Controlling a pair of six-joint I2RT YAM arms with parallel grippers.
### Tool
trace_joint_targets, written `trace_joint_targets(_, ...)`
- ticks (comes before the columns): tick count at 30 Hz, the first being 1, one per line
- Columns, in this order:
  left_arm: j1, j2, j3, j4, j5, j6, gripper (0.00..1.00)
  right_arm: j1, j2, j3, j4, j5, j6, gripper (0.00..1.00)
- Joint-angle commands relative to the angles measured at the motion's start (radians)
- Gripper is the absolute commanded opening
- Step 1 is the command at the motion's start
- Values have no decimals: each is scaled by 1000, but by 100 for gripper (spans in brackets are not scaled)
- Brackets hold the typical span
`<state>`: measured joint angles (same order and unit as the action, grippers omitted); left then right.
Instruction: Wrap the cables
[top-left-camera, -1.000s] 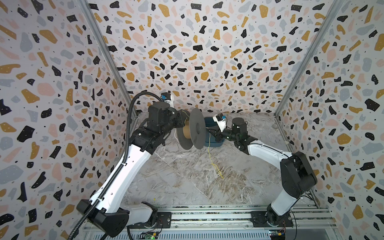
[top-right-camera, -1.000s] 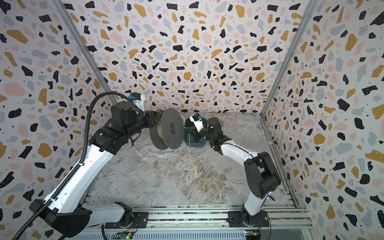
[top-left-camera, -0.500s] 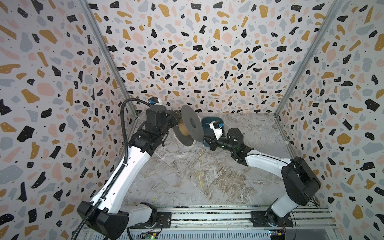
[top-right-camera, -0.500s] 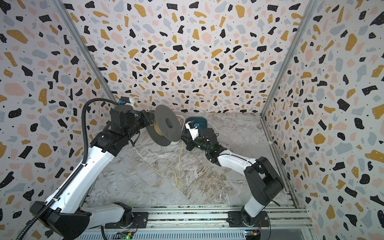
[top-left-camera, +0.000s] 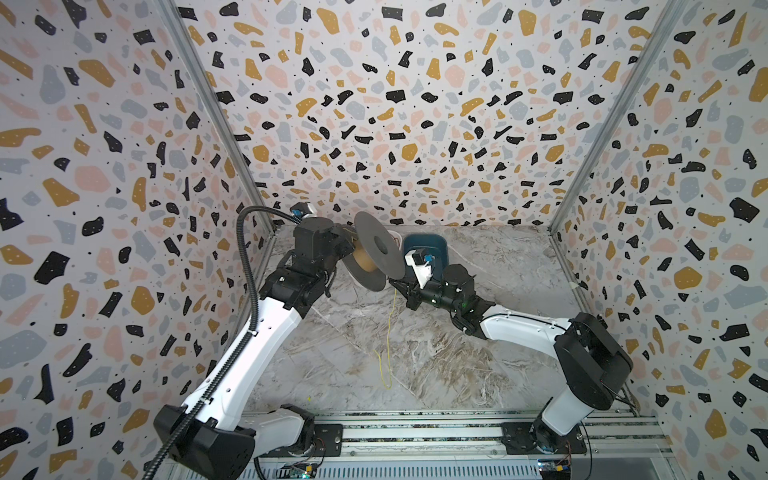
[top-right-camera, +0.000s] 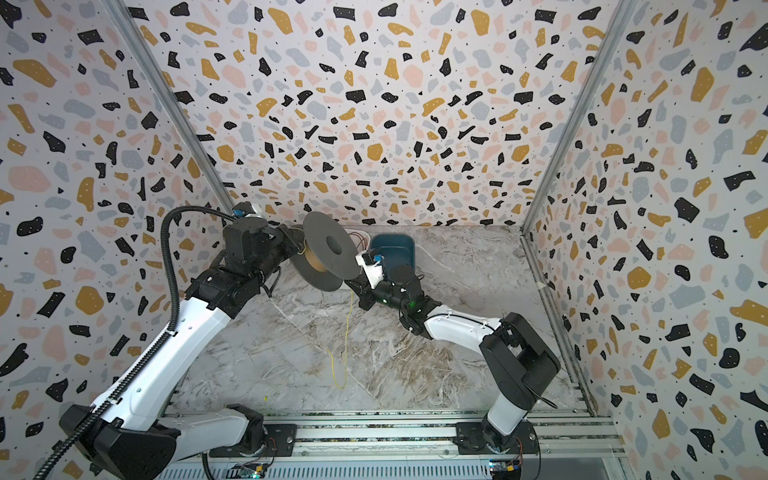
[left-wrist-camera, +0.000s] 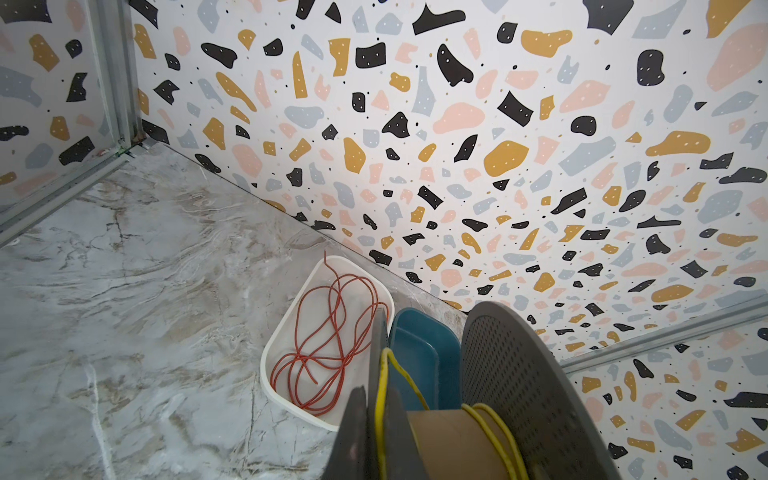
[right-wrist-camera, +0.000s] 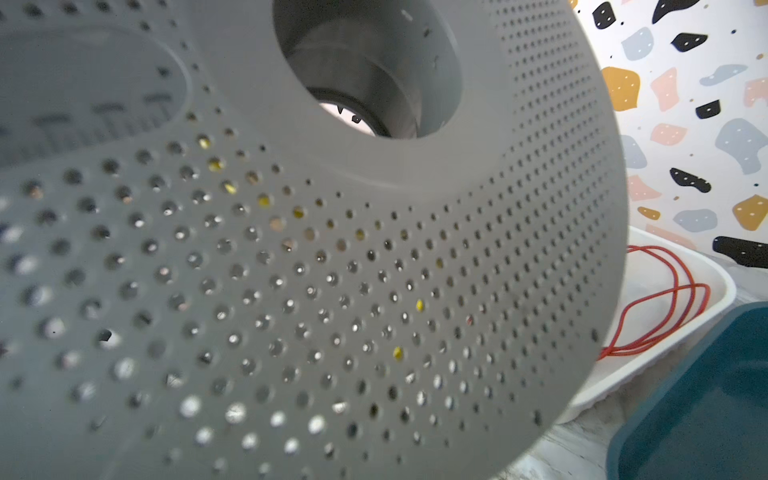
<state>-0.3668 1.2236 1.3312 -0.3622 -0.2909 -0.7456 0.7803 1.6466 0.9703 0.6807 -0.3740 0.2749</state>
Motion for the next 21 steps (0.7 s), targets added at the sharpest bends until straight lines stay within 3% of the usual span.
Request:
trace_joint_targets(1,23,-27,12,268,-145,-6,0,48,-24,42,5,-82,-41,0)
trace_joint_targets(8,22,-46,33,263,-93,33,0,31,-9,37,-11,-31,-70,14)
trace_joint_targets(15,22,-74,34,250,-74,48,0,-20,39,66,-17,-100,-52,31)
trace_joint_targets(21,22,-73,69,220,-53,59,0,-35,31,62,-39,-118,-67,39)
